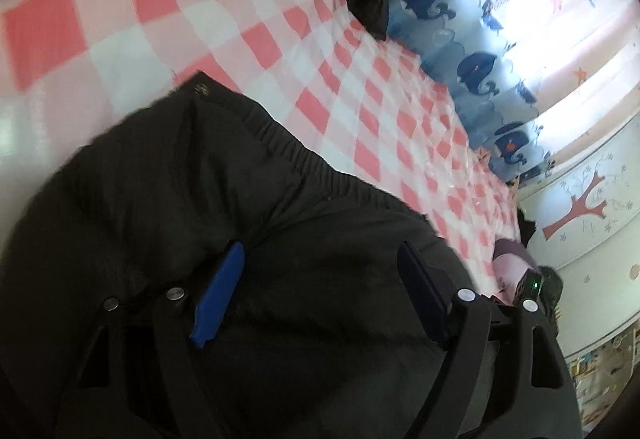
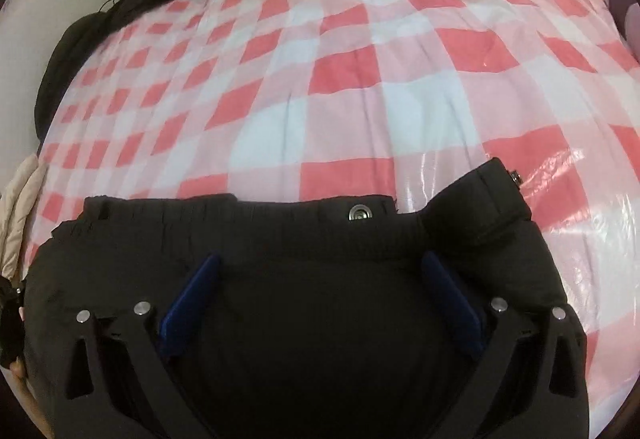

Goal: Fold large clothes
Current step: 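Lower the folded jacket onto the bed and open both tools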

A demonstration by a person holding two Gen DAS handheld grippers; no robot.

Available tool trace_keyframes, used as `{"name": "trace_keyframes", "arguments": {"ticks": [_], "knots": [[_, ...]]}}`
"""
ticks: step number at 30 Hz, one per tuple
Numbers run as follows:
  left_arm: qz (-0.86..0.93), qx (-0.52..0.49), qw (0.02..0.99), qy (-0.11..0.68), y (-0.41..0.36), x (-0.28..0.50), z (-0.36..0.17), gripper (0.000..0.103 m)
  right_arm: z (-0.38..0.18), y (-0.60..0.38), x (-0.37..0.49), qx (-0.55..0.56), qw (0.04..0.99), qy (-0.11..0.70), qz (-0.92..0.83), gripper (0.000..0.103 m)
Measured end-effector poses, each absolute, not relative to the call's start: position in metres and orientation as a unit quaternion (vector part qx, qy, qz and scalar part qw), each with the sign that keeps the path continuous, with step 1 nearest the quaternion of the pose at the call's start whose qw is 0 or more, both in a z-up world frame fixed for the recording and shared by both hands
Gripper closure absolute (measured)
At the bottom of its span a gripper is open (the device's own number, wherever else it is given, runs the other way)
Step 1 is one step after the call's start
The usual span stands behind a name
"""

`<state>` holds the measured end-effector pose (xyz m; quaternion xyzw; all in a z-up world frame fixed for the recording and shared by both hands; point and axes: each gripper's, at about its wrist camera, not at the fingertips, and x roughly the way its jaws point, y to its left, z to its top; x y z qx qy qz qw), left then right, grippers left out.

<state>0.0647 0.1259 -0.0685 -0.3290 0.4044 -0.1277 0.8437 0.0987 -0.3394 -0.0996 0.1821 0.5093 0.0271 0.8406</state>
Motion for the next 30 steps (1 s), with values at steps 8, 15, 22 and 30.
{"name": "trace_keyframes", "arguments": {"ticks": [8, 15, 22, 30], "knots": [[-0.096, -0.290, 0.875, 0.375, 0.157, 0.018, -0.071, 0.021, -0.066, -0.386, 0.010, 0.185, 0.894, 0.407, -0.041, 0.007], [-0.082, -0.268, 0.886, 0.369, 0.152, -0.014, -0.041, 0.021, -0.062, -0.410, -0.014, 0.217, 0.889, 0.403, -0.011, 0.007], [-0.096, -0.204, 0.891, 0.394, 0.128, -0.043, -0.053, 0.018, -0.037, -0.368, -0.102, 0.125, 0.932, 0.340, -0.007, 0.007], [-0.105, -0.196, 0.918, 0.327, 0.098, -0.070, 0.004, 0.015, -0.010, -0.367, -0.106, 0.163, 0.929, 0.332, -0.020, 0.007]]}}
